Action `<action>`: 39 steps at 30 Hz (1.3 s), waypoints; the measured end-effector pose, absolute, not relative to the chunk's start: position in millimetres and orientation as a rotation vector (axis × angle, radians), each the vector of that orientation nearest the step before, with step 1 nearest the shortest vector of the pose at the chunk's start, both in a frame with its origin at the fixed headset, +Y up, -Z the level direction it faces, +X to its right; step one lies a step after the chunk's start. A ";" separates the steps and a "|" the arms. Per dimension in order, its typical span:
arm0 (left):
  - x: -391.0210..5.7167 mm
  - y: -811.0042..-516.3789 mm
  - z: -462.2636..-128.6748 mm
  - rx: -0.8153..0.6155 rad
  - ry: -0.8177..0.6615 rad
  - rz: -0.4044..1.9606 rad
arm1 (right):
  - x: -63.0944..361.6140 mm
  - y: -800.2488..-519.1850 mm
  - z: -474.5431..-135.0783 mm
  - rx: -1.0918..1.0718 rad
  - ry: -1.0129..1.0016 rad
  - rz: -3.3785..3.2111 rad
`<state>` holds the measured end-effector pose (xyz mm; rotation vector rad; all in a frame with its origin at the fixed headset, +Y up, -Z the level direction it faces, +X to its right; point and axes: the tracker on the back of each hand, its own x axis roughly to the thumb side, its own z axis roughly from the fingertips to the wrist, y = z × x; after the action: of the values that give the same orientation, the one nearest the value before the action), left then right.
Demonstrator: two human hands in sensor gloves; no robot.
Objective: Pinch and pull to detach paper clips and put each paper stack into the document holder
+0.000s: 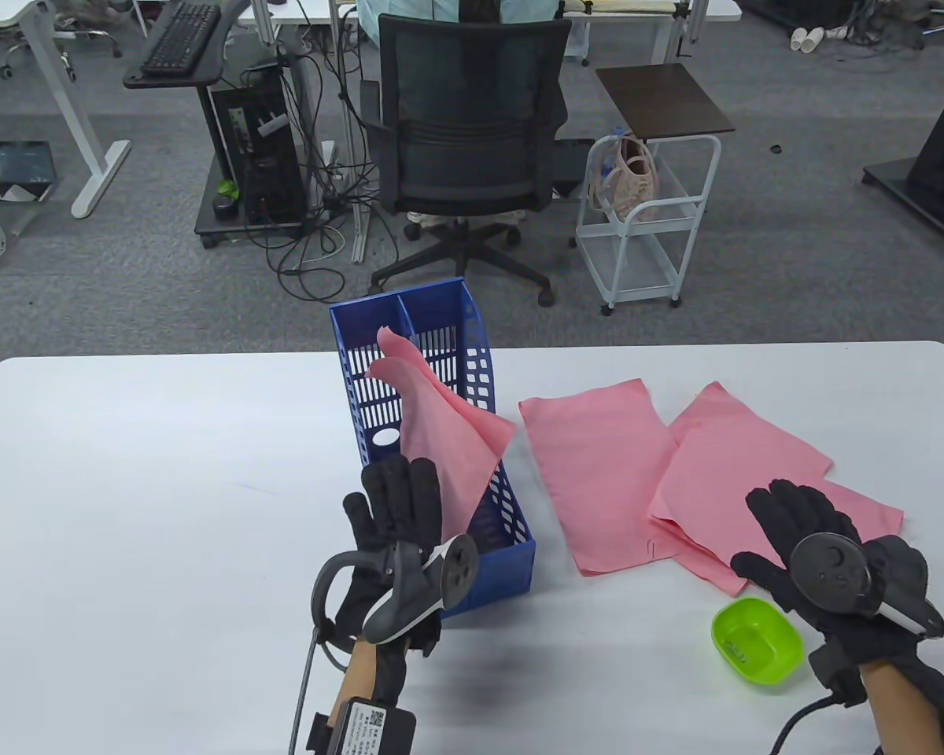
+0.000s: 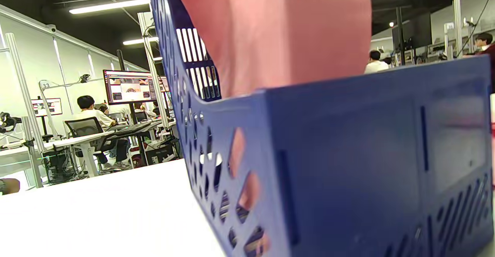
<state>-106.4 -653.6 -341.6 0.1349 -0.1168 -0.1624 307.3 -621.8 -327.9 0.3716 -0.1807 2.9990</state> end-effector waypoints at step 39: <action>-137.1 -648.1 -325.4 0.201 -0.138 -0.006 | 258.3 -771.9 -471.6 -0.119 1.231 3.086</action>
<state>-137.1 -648.1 -325.4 0.2007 -0.1383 -0.0063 258.3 -771.9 -471.6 -0.1186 1.2313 3.0865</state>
